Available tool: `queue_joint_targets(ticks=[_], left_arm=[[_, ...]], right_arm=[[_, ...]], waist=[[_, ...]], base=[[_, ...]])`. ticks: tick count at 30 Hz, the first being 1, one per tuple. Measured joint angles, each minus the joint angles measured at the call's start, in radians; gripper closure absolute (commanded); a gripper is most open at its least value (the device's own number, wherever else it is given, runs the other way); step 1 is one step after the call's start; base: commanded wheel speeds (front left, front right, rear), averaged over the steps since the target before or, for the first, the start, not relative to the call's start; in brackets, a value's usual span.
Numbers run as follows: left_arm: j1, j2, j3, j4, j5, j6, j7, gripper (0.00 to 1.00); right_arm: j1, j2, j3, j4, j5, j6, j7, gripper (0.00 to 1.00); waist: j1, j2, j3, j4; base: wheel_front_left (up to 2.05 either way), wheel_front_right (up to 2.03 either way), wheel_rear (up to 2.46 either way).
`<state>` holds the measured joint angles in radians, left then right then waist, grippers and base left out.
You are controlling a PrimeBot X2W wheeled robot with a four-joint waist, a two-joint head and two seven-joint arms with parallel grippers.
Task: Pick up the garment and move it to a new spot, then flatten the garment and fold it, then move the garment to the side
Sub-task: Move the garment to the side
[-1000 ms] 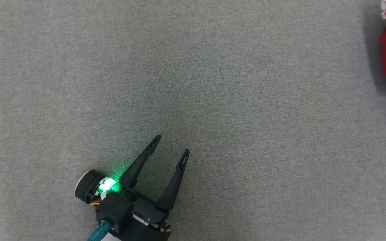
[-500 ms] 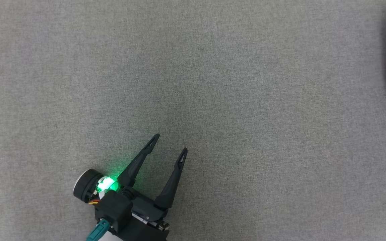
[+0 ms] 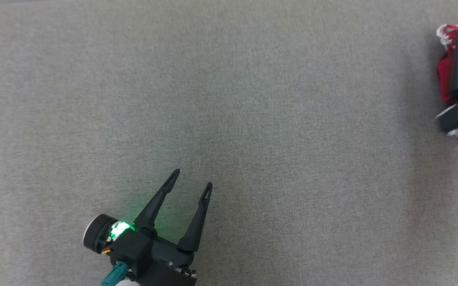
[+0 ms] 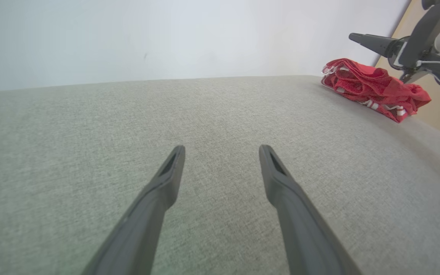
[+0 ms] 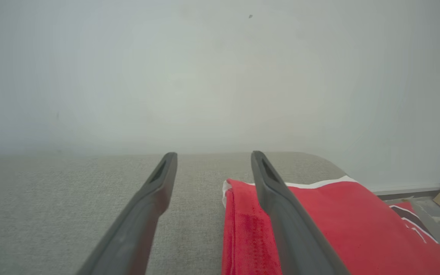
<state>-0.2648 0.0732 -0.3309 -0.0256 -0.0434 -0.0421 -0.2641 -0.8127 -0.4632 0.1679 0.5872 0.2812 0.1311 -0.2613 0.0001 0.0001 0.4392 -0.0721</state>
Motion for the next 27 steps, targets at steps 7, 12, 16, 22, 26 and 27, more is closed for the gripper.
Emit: queue_joint_targets(ticks=[7,12,16,22,26,27], left_arm=[[0.044,-0.013,0.045,0.010,-0.088,0.027,0.000,0.00],[0.080,-0.018,0.084,0.011,-0.125,0.047,0.000,0.00],[0.125,-0.020,0.134,0.016,-0.171,0.070,0.000,0.00],[0.197,-0.021,0.199,0.006,-0.193,0.079,0.000,0.00],[0.246,-0.022,0.232,-0.033,-0.167,0.051,0.000,0.00],[0.260,-0.022,0.241,-0.037,-0.158,0.047,0.000,0.00]], right_arm=[[0.079,0.088,0.103,-0.080,0.059,0.000,0.000,0.00],[0.156,0.151,0.194,-0.114,0.090,0.000,0.000,0.00],[0.246,0.208,0.221,-0.163,0.090,0.000,0.000,0.00],[0.400,0.249,0.213,-0.215,0.076,0.000,0.000,0.00],[0.494,0.271,0.170,-0.249,0.061,0.000,0.000,0.00],[0.513,0.274,0.156,-0.262,0.055,0.000,0.000,0.00]], waist=[[-0.0001,-0.0001,-0.065,0.016],[-0.0001,-0.0001,-0.128,0.039],[-0.0002,-0.0003,-0.198,0.066],[-0.0002,-0.0003,-0.291,0.093],[-0.0003,-0.0003,-0.358,0.103],[-0.0003,-0.0004,-0.374,0.105]], base=[[0.00,0.00,0.00],[0.00,0.00,0.00],[0.00,0.00,0.00],[0.00,0.00,0.00],[0.00,0.00,0.00],[0.00,0.00,0.00]])
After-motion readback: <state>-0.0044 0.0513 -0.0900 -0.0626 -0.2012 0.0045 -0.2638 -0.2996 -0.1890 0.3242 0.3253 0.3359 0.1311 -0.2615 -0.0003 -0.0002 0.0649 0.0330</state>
